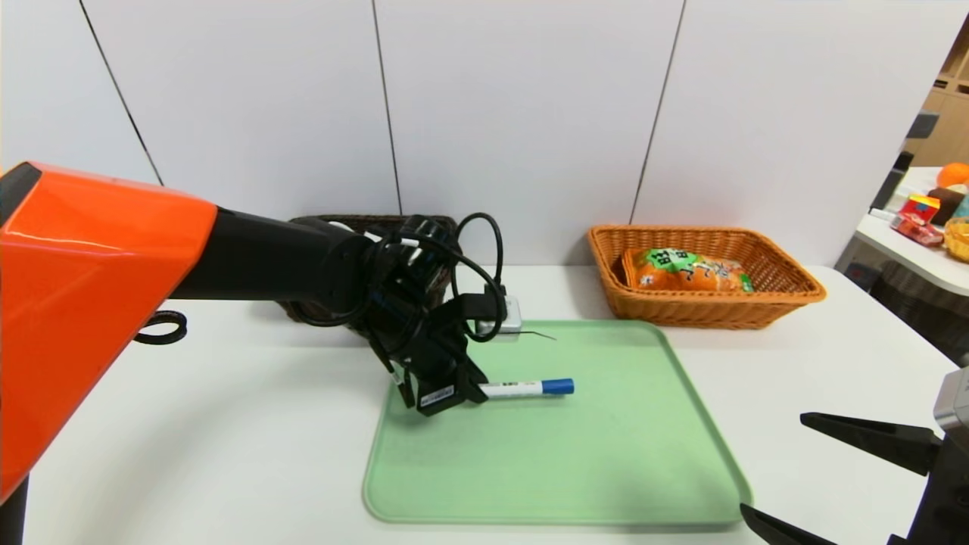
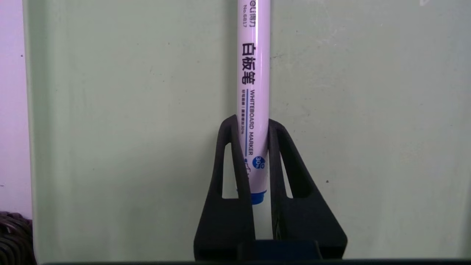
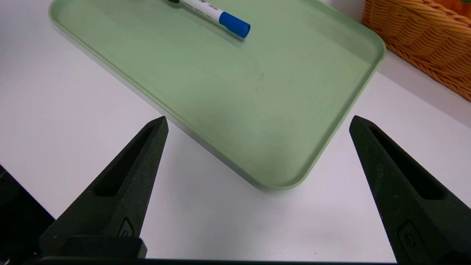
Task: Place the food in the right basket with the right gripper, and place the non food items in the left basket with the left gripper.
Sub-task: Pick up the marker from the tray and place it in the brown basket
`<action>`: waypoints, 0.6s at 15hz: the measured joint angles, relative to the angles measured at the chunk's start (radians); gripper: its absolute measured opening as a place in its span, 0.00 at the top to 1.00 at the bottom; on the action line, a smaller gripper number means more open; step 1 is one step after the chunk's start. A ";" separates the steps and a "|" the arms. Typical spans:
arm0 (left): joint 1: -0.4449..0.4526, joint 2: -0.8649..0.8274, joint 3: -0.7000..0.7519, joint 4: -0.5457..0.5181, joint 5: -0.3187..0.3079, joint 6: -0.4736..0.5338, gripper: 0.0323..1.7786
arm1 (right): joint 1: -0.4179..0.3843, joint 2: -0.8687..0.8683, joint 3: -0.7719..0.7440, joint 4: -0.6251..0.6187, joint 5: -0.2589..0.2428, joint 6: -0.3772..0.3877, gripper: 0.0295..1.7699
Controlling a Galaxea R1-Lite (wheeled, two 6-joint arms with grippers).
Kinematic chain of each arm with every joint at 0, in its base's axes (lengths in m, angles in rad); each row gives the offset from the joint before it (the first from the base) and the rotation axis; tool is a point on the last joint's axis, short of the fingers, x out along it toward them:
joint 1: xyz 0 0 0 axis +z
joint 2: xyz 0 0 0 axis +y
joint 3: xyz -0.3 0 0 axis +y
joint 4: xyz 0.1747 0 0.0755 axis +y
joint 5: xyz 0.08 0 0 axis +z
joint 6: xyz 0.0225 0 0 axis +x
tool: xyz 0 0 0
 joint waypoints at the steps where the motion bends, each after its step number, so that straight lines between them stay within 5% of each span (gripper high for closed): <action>1: -0.001 -0.004 0.000 0.000 -0.003 0.000 0.91 | 0.000 0.000 0.000 0.000 0.000 0.001 0.04; 9: -0.028 -0.165 0.000 -0.014 -0.002 -0.015 0.91 | 0.001 -0.001 0.007 0.000 0.025 -0.002 0.04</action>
